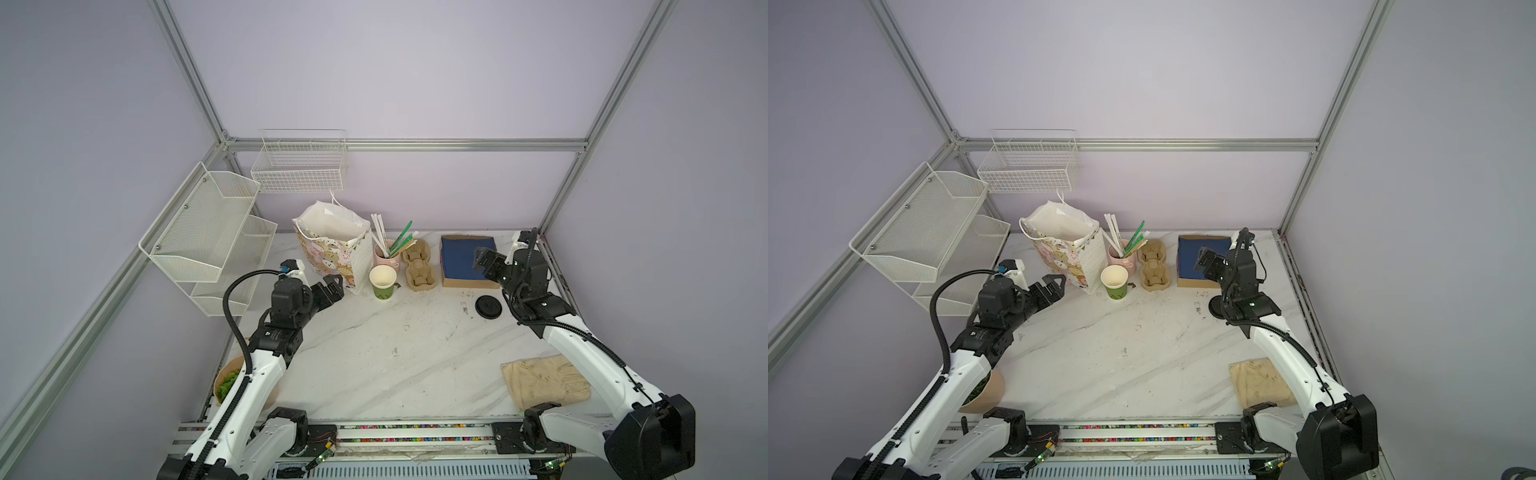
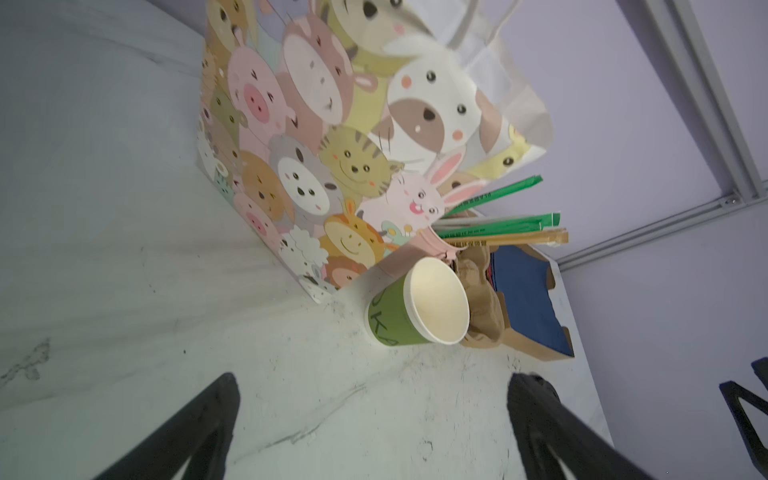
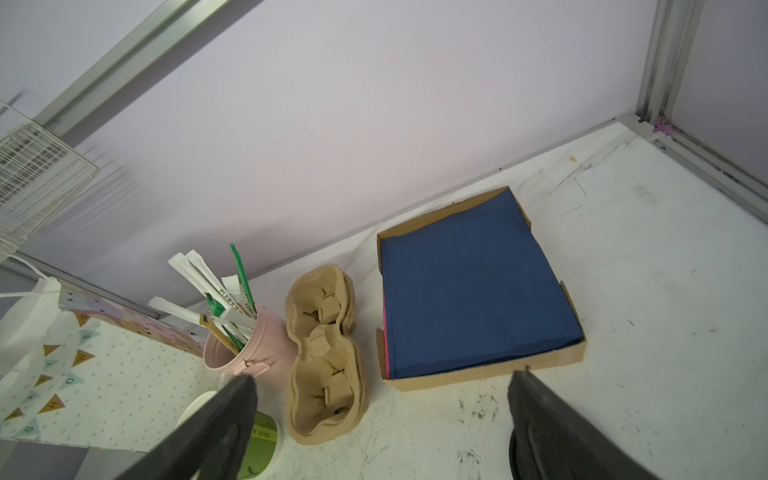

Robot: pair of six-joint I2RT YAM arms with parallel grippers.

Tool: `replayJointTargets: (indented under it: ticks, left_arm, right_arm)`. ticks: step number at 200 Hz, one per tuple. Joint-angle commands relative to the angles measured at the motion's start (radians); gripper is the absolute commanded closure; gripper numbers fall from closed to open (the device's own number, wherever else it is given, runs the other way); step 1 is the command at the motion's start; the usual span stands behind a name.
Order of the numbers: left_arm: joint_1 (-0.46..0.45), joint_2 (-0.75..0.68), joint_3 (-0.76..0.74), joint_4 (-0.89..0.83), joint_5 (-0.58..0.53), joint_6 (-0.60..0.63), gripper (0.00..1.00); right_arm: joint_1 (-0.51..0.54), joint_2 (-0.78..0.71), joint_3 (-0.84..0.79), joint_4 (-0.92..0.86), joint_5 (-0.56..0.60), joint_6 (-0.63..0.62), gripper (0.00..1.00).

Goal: Pack the takeout coffee
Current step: 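Move left gripper over green cup while right gripper nears black lid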

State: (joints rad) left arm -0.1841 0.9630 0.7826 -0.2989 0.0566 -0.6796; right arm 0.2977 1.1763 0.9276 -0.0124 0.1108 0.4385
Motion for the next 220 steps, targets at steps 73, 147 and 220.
replayJointTargets:
  ticks: [73, 147, 220]
  left_arm:
    - [-0.286, 0.266, 0.41, -0.393, -0.381, -0.013, 0.0]
    - [-0.339, 0.569, 0.643, -0.447, -0.407, -0.009, 0.01]
    - [-0.342, 0.75, 0.76, -0.451, -0.415, -0.026, 0.19]
  right_arm:
    - [0.031, -0.047, -0.018, -0.132, 0.007, -0.041, 0.03]
    - [0.062, -0.081, -0.01, -0.161, 0.001, -0.044, 0.04]
    - [0.08, -0.106, 0.008, -0.192, -0.032, -0.054, 0.06]
